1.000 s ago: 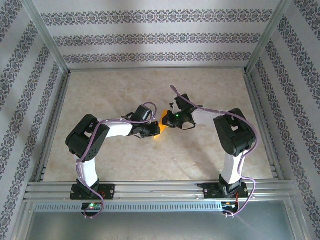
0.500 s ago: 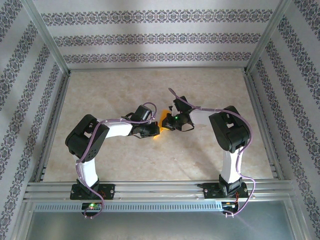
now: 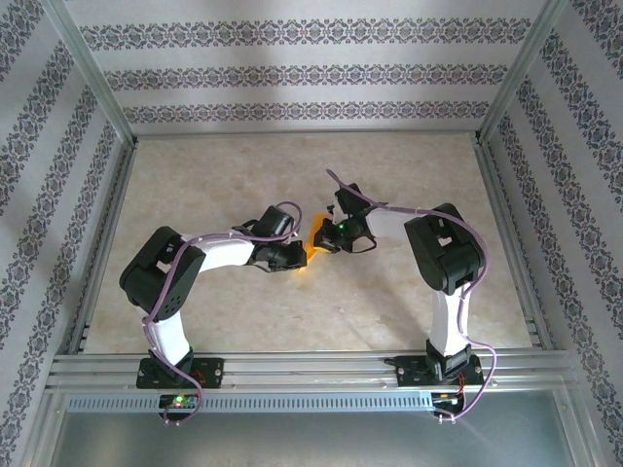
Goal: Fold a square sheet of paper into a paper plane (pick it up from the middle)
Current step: Fold the wing for the fifth time at the center of the table.
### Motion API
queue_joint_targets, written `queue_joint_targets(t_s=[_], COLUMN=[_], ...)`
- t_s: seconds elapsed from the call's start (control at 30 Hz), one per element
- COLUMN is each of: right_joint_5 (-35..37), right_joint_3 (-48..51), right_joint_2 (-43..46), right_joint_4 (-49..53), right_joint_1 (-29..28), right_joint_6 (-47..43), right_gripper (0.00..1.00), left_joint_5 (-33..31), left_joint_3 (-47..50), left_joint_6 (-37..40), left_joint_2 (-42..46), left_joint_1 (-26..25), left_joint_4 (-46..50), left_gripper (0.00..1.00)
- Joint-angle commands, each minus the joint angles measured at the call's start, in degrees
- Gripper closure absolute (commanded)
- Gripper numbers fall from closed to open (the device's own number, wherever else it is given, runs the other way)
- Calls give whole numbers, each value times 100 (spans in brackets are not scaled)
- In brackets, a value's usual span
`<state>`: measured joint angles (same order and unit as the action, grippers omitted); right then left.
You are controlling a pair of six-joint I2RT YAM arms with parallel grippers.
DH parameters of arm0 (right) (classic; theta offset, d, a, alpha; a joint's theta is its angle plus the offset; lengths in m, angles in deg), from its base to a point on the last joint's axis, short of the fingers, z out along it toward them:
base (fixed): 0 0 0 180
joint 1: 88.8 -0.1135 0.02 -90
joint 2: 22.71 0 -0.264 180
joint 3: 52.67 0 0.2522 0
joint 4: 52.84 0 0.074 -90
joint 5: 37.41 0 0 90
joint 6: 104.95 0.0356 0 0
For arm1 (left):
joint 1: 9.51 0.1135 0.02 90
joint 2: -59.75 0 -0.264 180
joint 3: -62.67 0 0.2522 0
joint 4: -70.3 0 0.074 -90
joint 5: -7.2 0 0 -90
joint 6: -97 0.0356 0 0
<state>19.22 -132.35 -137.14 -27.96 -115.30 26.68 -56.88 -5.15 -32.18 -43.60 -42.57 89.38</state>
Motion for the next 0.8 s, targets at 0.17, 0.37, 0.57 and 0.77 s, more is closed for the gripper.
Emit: queue_joint_targets(t_s=[0.17, 0.37, 0.57, 0.77], right_joint_5=[819, 823, 823, 814], right_joint_3=[43, 47, 41, 29], right_joint_2=[-453, -482, -501, -541], right_joint_4=[498, 524, 549, 576], right_joint_1=[31, 38, 40, 31], right_joint_6=[-93, -102, -94, -93], right_gripper=[91, 91, 91, 91], left_joint_5=[-306, -211, 124, 56], left_joint_3=[53, -99, -218, -697], left_joint_6=[252, 262, 12, 90], left_joint_2=[17, 222, 419, -253], left_joint_1=[-157, -157, -157, -157], left_joint_4=[838, 839, 280, 400], left_gripper=[93, 94, 92, 92])
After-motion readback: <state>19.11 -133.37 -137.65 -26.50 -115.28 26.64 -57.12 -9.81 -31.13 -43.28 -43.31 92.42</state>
